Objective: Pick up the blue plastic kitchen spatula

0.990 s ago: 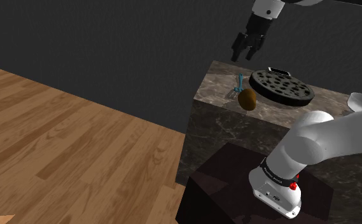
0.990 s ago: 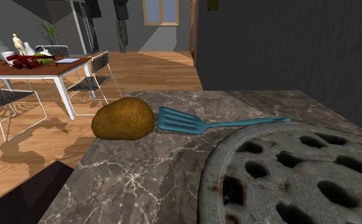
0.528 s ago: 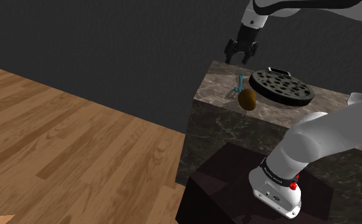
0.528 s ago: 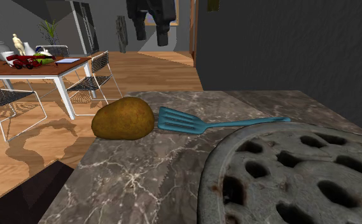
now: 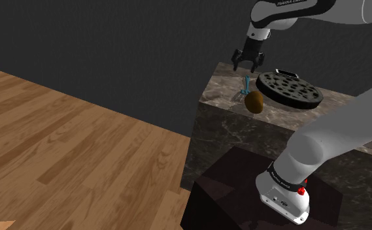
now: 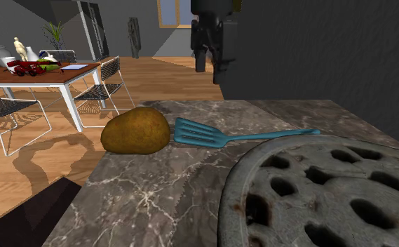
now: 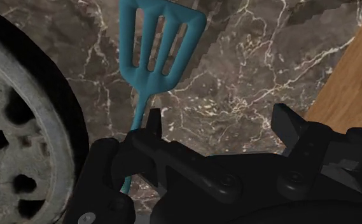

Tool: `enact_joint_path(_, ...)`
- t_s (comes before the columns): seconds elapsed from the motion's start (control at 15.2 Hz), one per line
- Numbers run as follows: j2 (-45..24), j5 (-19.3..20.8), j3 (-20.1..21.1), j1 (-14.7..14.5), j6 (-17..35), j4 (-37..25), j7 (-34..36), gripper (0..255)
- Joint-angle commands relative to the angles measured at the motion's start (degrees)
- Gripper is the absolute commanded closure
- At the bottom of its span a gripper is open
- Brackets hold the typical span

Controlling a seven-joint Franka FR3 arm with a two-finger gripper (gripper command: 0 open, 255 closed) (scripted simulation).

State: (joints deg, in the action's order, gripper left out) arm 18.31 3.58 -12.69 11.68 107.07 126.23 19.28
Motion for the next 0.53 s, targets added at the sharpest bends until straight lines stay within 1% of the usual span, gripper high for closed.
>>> enact_joint_path(0.0,-2.7,0.0,-1.3,1.4,1.2,-0.7,1.6,0)
enact_joint_path(0.46,-12.4,-1.0,-5.9,5.8,4.5,-3.7,7.0,0)
